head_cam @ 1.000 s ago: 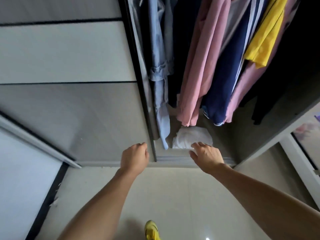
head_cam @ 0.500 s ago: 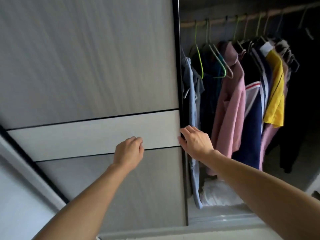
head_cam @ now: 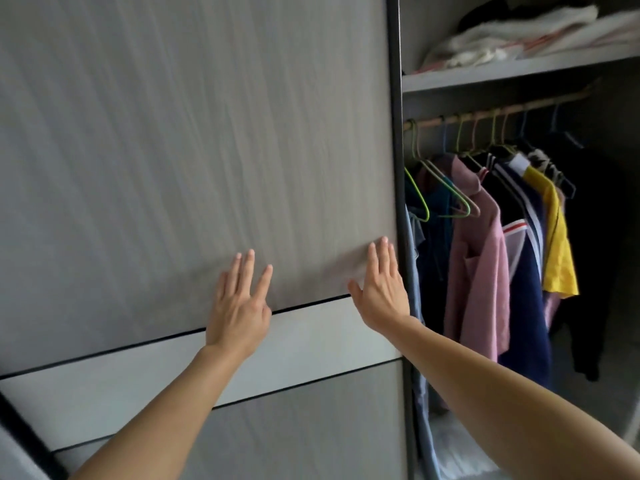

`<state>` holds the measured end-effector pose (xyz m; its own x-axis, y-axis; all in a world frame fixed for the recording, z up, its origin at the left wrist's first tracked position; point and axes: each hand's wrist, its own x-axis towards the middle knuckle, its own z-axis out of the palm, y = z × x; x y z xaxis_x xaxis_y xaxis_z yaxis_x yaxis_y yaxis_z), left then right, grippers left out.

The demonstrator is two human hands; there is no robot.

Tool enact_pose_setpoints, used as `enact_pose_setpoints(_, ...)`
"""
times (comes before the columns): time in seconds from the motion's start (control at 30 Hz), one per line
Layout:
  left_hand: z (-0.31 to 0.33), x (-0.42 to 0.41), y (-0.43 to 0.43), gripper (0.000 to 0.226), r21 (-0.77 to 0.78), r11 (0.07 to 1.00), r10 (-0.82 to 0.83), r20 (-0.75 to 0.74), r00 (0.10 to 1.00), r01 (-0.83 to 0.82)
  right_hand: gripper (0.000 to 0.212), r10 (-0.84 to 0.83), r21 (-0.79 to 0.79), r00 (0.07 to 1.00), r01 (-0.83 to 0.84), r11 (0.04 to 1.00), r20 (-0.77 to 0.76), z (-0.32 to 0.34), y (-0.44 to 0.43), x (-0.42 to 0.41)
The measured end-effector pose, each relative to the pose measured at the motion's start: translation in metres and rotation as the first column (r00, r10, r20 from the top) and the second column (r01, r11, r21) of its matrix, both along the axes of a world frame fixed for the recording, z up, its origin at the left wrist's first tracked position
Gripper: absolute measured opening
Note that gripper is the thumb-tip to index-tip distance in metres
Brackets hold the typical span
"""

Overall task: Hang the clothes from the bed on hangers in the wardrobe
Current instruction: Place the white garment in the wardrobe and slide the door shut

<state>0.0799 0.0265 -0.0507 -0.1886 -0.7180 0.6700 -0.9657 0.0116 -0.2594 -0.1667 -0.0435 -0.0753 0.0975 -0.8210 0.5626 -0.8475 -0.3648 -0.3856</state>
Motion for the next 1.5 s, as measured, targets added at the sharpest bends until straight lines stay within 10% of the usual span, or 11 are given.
enact_pose_setpoints(0.73, 0.006, -0.030, -0.028, 0.059, 0.019, 0.998, -0.056, 0.127, 0.990, 0.054, 0.086, -0.131, 0.070, 0.972, 0.119, 0.990, 0.197, -0.011, -0.030, -0.021)
enact_pose_setpoints(1.5, 0.000, -0.211, -0.102, 0.050, 0.087, 0.975, -0.222, 0.323, 0.920, 0.205, 0.080, -0.336, 0.140, 0.929, 0.316, 0.938, 0.154, 0.013, -0.103, -0.273)
